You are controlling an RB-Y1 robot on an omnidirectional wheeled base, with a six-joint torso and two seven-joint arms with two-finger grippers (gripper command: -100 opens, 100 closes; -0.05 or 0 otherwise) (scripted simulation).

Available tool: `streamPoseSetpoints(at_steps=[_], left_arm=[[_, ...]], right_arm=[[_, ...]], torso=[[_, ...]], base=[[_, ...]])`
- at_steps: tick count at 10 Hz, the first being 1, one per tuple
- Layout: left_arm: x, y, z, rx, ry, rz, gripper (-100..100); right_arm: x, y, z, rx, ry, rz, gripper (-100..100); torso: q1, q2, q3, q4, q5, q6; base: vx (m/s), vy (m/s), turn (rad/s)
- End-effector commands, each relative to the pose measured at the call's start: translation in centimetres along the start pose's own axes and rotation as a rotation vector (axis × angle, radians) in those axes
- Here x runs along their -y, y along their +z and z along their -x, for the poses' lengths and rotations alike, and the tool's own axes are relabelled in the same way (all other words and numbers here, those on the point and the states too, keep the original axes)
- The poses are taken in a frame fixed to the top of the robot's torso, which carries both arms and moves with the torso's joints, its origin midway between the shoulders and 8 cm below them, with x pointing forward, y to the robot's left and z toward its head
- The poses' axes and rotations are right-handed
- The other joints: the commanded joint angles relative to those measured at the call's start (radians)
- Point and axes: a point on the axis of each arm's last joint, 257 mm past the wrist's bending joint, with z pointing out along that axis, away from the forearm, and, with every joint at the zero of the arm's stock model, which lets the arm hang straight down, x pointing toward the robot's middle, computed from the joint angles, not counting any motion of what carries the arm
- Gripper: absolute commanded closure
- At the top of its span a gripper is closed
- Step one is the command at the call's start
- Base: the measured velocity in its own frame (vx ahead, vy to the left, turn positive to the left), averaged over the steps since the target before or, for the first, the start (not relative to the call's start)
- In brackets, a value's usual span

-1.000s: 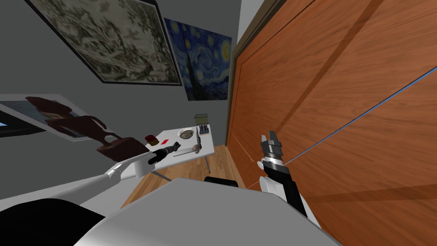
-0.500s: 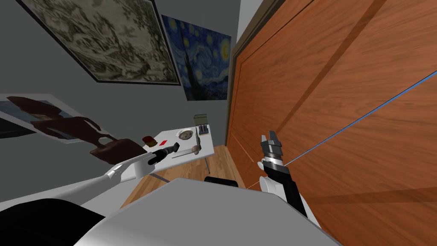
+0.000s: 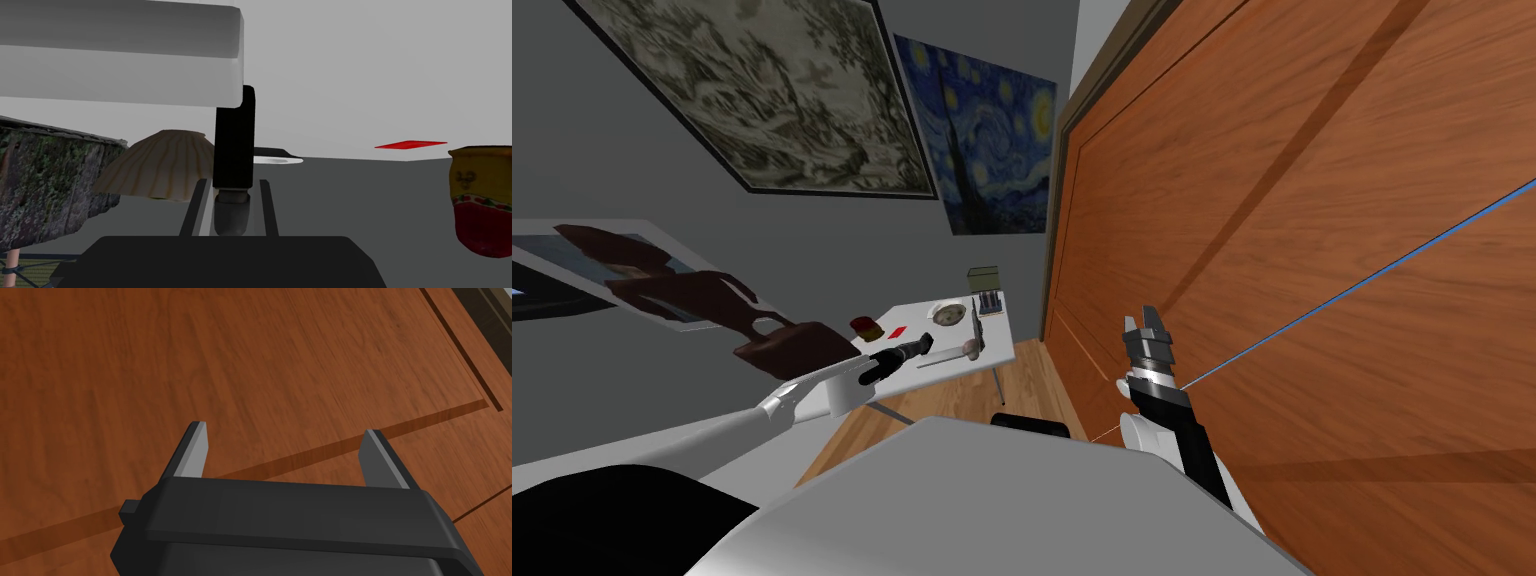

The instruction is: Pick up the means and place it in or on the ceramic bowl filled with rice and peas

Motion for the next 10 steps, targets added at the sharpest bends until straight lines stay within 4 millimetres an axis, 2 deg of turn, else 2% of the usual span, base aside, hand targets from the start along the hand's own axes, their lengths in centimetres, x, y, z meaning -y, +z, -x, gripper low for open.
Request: streamPoseSetpoints(at_steps=[1, 2, 5, 10], left_arm=[[0.0, 0.0, 0.0, 0.000, 0.000, 0.000, 0], [-0.7, 0.0, 1.4, 0.010, -0.023, 0.009, 100], [-1.8, -0.2, 3.6, 0.022, -0.055, 0.023, 100], [-3.6, -0.7, 8.5, 0.052, -0.124, 0.047, 100]], right_arm=[[0.0, 0.0, 0.0, 0.000, 0.000, 0.000, 0], [0.0, 0.0, 0.0, 0.000, 0.000, 0.000, 0], [0.0, 0.0, 0.0, 0.000, 0.000, 0.000, 0], [0.0, 0.0, 0.0, 0.000, 0.000, 0.000, 0]], torso=[[0.000, 0.000, 0.000, 0.000, 0.000, 0.000], [0.000, -0.001, 0.000, 0.000, 0.000, 0.000], [-0.006, 0.006, 0.004, 0.002, -0.001, 0.000], [-0.006, 0.003, 0.002, 0.002, -0.002, 0.001]], base=[[0.000, 0.000, 0.000], [-0.065, -0.040, -0.054], [-0.089, -0.082, -0.064], [-0.033, -0.064, -0.079]])
